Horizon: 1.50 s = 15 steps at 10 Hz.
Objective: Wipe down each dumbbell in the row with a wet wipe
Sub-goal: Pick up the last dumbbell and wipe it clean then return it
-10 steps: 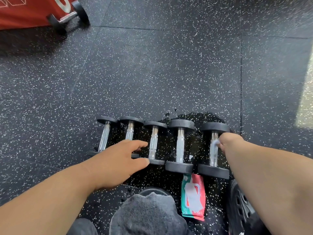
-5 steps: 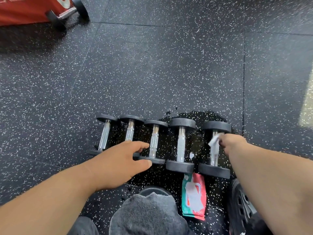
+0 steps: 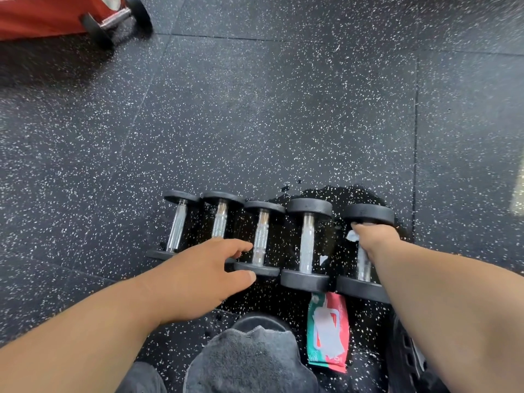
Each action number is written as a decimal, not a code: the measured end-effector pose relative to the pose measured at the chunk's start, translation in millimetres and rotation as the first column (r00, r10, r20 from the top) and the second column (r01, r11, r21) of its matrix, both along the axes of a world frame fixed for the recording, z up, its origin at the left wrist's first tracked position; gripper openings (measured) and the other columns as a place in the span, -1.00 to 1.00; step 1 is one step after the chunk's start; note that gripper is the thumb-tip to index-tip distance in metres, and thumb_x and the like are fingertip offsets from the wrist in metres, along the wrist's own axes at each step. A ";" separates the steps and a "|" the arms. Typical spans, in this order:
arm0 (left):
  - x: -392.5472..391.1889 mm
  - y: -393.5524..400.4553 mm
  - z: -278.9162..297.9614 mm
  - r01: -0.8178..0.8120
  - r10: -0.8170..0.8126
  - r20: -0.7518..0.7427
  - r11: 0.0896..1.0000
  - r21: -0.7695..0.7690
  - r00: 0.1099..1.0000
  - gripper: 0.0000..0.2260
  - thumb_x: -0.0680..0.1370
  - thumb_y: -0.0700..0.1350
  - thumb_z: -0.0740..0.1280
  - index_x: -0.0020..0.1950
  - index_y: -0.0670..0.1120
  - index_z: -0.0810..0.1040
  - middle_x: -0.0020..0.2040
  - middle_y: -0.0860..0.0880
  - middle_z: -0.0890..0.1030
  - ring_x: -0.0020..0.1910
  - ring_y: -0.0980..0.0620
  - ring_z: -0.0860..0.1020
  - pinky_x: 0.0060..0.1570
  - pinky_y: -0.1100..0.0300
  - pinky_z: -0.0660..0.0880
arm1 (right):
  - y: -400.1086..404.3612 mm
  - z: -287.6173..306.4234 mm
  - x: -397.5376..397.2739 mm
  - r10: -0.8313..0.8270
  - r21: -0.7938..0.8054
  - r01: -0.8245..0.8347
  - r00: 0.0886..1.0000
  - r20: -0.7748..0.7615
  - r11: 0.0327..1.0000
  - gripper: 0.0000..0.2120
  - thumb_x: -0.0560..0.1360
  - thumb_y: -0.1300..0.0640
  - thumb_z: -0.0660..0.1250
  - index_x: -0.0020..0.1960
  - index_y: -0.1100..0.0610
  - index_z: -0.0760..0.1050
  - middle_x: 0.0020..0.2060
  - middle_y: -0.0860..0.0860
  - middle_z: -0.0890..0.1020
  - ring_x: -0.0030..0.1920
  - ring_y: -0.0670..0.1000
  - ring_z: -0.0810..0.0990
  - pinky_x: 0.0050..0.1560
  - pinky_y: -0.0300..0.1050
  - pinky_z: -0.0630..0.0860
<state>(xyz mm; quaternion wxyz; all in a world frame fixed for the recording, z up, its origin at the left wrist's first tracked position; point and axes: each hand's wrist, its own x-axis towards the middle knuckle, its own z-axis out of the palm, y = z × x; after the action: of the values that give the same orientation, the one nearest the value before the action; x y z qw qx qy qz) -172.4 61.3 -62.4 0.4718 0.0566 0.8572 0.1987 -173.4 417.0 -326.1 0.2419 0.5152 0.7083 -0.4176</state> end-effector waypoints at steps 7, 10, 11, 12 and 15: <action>6.1 -7.8 24.8 -0.023 0.026 0.068 0.998 -0.053 0.997 -0.49 0.68 0.14 0.29 0.63 0.35 0.26 0.42 0.29 0.42 0.10 0.04 0.72 0.18 -0.07 0.67 | -26.4 14.8 10.6 0.230 0.082 -0.231 0.973 0.019 0.970 -0.63 0.75 0.09 0.09 0.52 0.03 0.41 0.37 0.08 0.59 0.32 0.15 0.59 0.13 -0.08 0.52; 22.7 -25.7 44.3 -0.022 0.021 -0.026 0.999 -0.039 0.999 -0.47 0.64 0.19 0.30 0.60 0.37 0.29 0.47 0.27 0.43 0.17 0.07 0.70 0.16 -0.03 0.67 | -29.5 60.2 -11.3 0.534 0.366 -0.505 0.845 0.023 0.782 -0.83 0.69 0.13 0.20 0.17 0.14 0.52 -0.13 0.11 0.62 -0.21 0.14 0.55 -0.25 0.00 0.49; 34.6 -30.5 56.8 -0.001 -0.004 -0.076 0.998 -0.065 0.997 -0.48 0.64 0.23 0.29 0.61 0.36 0.30 0.48 0.28 0.44 0.20 0.10 0.68 0.21 0.00 0.64 | -37.6 91.0 -9.1 0.486 0.382 -0.457 0.874 0.023 0.804 -0.89 0.65 0.12 0.30 0.06 0.17 0.54 -0.28 0.03 0.52 -0.31 0.04 0.49 -0.33 -0.08 0.43; 47.8 -32.1 71.7 0.018 -0.030 -0.123 0.995 -0.095 0.992 -0.50 0.67 0.23 0.29 0.61 0.32 0.32 0.34 0.21 0.51 -0.02 0.15 0.70 0.06 0.13 0.64 | -45.5 121.4 -2.0 0.473 0.395 -0.430 0.881 -0.014 0.812 -0.83 0.65 0.26 0.20 0.15 0.08 0.52 -0.23 -0.04 0.48 -0.22 0.03 0.50 -0.27 -0.13 0.44; 112.9 -52.8 92.9 -0.046 0.024 -0.252 0.996 -0.079 0.967 -0.44 0.65 0.23 0.33 0.64 0.19 0.34 0.45 0.03 0.55 -0.18 0.16 0.48 -0.21 0.22 0.40 | -91.1 184.3 43.2 0.329 0.309 -0.221 0.872 -0.362 0.925 -0.68 0.57 0.00 0.41 0.21 0.18 0.67 0.11 0.17 0.72 0.14 0.23 0.70 0.14 0.07 0.67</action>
<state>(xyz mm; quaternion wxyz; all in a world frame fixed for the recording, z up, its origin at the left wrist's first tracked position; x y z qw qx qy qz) -59.5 8.5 30.5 0.3580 0.0463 0.9184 0.1620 -130.2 325.9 -141.8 0.0771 0.3367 0.8576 -0.3810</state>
